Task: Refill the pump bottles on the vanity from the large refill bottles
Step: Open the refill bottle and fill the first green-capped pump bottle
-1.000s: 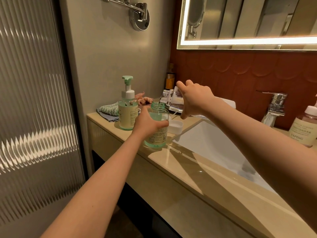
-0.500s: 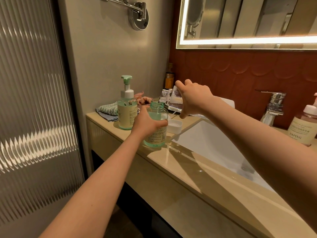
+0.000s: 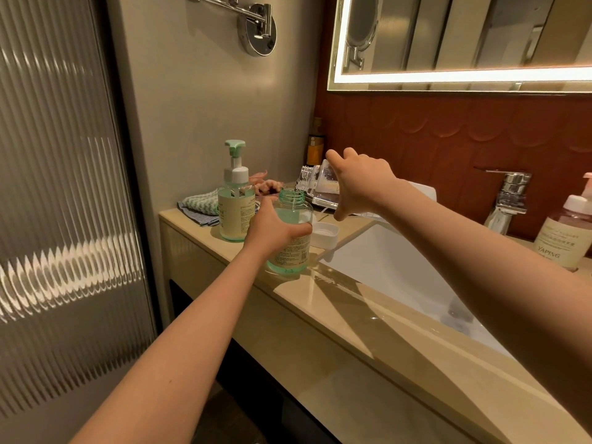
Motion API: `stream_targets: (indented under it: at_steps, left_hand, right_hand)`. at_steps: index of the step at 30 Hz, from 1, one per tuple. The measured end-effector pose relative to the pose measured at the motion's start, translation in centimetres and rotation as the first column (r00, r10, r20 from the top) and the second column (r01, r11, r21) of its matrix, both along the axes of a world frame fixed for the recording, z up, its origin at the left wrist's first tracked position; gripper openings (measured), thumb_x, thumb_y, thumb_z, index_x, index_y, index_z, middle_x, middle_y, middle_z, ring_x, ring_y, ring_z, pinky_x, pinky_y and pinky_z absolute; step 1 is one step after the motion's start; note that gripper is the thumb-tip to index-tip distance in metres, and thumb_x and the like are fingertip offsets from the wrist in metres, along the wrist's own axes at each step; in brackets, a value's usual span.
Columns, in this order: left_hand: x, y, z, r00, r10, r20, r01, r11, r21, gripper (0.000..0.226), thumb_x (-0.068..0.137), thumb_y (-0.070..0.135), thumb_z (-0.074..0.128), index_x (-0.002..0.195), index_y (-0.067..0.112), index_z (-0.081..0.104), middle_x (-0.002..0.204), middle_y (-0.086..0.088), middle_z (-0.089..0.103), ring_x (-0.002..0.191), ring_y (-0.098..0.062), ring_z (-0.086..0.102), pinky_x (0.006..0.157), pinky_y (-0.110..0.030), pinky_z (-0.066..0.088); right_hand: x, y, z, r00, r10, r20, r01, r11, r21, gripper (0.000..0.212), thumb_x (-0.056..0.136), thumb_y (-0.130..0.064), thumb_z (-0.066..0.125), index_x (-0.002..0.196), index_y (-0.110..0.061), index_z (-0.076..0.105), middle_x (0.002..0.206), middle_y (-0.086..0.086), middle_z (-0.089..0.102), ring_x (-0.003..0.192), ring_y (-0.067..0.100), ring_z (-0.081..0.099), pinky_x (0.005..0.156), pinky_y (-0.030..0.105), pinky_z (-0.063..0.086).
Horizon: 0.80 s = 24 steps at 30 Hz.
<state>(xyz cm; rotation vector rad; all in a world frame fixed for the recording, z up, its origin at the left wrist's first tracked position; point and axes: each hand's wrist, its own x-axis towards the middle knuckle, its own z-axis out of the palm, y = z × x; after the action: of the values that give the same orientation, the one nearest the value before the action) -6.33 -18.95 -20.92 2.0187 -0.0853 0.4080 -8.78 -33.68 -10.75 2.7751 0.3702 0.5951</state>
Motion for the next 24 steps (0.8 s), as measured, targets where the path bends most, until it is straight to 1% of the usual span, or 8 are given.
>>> stream_targets:
  at_steps: [5,14,20,24]
  left_hand:
    - [-0.02,-0.04,0.05,1.0,0.003,0.004,-0.003,1.0,0.0,0.084,0.067,0.033,0.082,0.134,0.012,0.037,0.125,-0.005,0.056,0.112,-0.021,0.054,0.088,-0.033,0.045]
    - [-0.1,-0.07,0.08,1.0,0.001,0.005,-0.001,1.0,0.0,0.084,0.068,0.033,0.081,0.135,0.011,0.036,0.126,-0.005,0.055,0.112,-0.022,0.054,0.084,-0.03,0.042]
    - [-0.06,-0.04,0.05,1.0,0.003,0.004,-0.003,1.0,0.008,0.085,0.067,0.034,0.081,0.135,0.012,0.035,0.129,-0.006,0.054,0.115,-0.023,0.053,0.09,-0.034,0.044]
    - [-0.13,-0.03,0.07,1.0,-0.001,0.008,0.001,1.0,0.004,0.083,0.068,0.033,0.081,0.134,0.011,0.036,0.127,-0.005,0.055,0.113,-0.022,0.053,0.085,-0.031,0.042]
  right_hand:
    - [-0.02,-0.01,0.05,1.0,-0.001,-0.003,0.001,1.0,-0.003,0.101,0.062,-0.042,0.083,0.14,-0.017,0.023,0.124,0.012,0.046,0.104,0.026,0.051,0.067,0.03,0.04]
    - [-0.02,0.04,0.05,1.0,-0.005,-0.001,0.005,1.0,-0.003,0.1,0.063,-0.042,0.082,0.141,-0.017,0.023,0.124,0.012,0.046,0.103,0.025,0.051,0.065,0.029,0.04]
    - [0.01,0.02,-0.01,1.0,-0.006,-0.004,0.006,1.0,0.0,0.102,0.063,-0.042,0.082,0.141,-0.017,0.022,0.125,0.012,0.045,0.105,0.026,0.051,0.067,0.03,0.04]
    - [-0.03,0.0,0.01,1.0,-0.005,-0.004,0.005,1.0,-0.001,0.101,0.062,-0.042,0.082,0.14,-0.017,0.024,0.124,0.013,0.046,0.103,0.026,0.051,0.067,0.03,0.04]
